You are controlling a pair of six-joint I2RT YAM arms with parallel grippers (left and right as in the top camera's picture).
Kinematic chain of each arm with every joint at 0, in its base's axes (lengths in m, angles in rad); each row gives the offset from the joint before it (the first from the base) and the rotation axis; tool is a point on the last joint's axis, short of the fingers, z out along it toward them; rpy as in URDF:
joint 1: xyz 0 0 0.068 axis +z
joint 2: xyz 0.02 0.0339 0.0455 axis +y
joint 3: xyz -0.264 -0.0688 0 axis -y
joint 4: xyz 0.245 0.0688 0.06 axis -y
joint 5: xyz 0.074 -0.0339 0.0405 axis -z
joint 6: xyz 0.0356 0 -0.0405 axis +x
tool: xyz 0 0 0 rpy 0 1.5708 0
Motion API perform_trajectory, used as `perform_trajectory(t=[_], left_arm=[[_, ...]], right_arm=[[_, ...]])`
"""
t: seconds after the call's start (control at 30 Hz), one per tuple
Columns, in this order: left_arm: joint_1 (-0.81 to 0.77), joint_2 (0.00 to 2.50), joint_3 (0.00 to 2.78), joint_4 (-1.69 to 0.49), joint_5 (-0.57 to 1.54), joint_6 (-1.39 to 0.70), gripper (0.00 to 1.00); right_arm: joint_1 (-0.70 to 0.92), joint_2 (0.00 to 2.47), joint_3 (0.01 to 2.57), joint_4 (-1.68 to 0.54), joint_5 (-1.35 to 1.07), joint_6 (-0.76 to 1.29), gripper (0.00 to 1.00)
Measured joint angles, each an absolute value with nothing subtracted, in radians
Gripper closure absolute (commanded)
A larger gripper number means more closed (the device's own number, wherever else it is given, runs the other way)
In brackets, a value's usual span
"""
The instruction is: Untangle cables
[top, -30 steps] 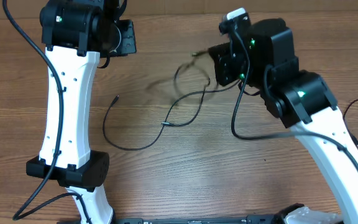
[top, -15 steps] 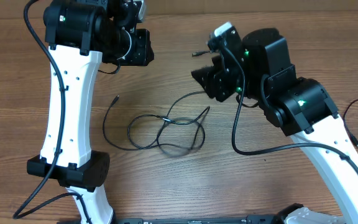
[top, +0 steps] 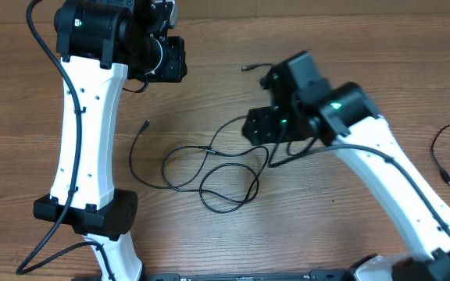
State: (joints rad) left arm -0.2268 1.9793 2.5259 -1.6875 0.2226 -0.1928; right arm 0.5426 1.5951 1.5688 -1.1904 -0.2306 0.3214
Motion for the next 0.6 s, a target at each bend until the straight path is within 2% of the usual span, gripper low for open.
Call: perform_trajectory(t=[0.33,0.47,0.6], left_arm=[[-0.227,1.979,2.526,-1.687,0.225,-0.207,0.63],[-0.227,1.979,2.526,-1.687,0.228,-0.207,0.63],[-0.227,1.979,2.526,-1.687,0.228,-0.207,0.62]], right_arm=[[0.706,1.709,1.569,-1.280,-0.266,0.181,0.31],[0.716,1.763,1.565,-1.290,-0.266,0.284,0.33],[0.725,1.776,1.504,-1.176,-0.266,0.394,0.34]])
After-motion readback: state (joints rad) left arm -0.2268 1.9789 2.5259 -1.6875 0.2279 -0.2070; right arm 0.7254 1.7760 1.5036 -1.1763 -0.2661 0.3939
